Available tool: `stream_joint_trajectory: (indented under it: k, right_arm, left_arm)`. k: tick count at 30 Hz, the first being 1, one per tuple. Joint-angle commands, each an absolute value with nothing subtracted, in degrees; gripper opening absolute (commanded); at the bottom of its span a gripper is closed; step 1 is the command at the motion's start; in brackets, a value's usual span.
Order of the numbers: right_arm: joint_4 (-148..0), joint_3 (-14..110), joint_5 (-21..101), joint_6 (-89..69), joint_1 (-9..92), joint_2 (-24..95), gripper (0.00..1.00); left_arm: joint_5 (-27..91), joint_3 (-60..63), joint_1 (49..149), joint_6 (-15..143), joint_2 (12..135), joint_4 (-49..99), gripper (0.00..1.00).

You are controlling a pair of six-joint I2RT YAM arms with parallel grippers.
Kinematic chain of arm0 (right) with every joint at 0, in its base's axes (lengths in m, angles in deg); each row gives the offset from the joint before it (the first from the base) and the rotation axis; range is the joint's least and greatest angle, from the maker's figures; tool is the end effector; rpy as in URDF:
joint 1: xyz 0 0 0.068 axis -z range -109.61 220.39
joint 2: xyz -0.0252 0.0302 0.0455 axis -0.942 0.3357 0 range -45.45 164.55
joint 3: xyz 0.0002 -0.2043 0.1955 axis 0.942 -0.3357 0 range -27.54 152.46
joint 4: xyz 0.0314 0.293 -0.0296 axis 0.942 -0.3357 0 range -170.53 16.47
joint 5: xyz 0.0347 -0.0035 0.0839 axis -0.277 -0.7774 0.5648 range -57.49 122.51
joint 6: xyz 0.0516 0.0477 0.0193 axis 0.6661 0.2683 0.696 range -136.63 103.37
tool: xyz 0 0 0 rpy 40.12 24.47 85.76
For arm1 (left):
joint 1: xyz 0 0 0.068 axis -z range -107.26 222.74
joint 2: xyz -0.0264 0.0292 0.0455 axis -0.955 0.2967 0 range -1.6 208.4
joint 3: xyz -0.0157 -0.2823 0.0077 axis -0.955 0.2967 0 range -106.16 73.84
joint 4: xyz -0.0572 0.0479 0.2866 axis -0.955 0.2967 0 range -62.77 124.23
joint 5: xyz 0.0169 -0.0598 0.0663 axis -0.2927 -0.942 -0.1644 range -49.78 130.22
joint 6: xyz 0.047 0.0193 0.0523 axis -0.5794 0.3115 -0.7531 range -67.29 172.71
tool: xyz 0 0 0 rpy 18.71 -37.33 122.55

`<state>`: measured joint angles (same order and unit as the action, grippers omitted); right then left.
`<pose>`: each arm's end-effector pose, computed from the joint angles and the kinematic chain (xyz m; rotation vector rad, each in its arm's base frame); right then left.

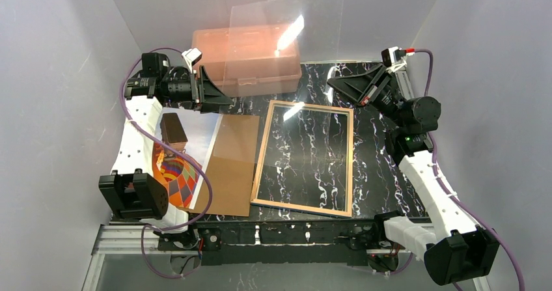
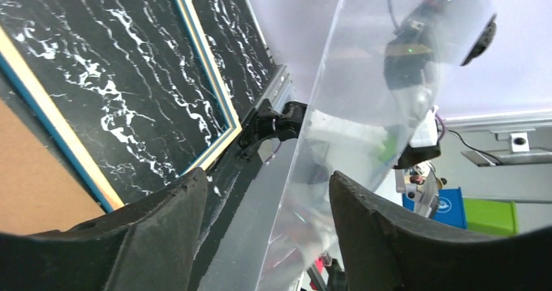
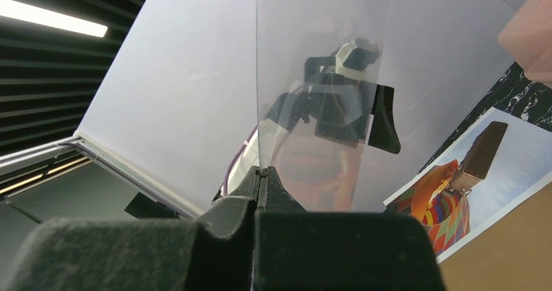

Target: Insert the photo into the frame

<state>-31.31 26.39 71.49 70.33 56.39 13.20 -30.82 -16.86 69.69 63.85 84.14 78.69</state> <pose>0.2422 0.0997 0.4580 0.0183 1.2838 1.8665 0.3422 -0.0391 0.4033 0.3251 2.1011 -1.5136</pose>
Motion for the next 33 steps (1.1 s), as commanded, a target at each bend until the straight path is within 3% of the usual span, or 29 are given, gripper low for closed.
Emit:
stream_joint_trajectory:
  k: [1, 5, 14, 18, 26, 31, 33]
  right_arm:
    - [-28.8, 26.9, 72.2, 69.6, 56.2, 12.1, 0.01]
    - [-31.6, 25.6, 72.5, 68.1, 56.2, 11.5, 0.01]
    - [-33.7, 22.7, 72.6, 66.4, 56.2, 10.7, 0.01]
    - [-36.2, 22.1, 73.2, 64.8, 56.2, 10.5, 0.01]
    - [-49.1, 22.4, 73.2, 57.0, 56.2, 9.5, 0.24]
    - [-53.3, 22.3, 73.2, 54.2, 56.2, 9.2, 0.31]
    - [-54.9, 22.0, 73.0, 53.2, 56.2, 9.2, 0.3]
  left_arm:
    - [-37.9, -19.2, 69.7, 66.2, 81.1, 78.4, 0.61]
    - [-39.6, -19.1, 69.7, 67.4, 80.8, 77.2, 0.48]
    - [-42.3, -19.2, 69.4, 68.5, 80.8, 75.7, 0.02]
    - [-43.1, -18.9, 69.2, 68.6, 80.8, 75.5, 0.0]
    - [-43.3, -18.7, 69.2, 69.4, 80.9, 74.8, 0.0]
    - [-43.6, -18.2, 69.2, 70.1, 80.7, 73.9, 0.0]
    - [-43.5, -18.0, 69.2, 70.2, 80.6, 73.7, 0.0]
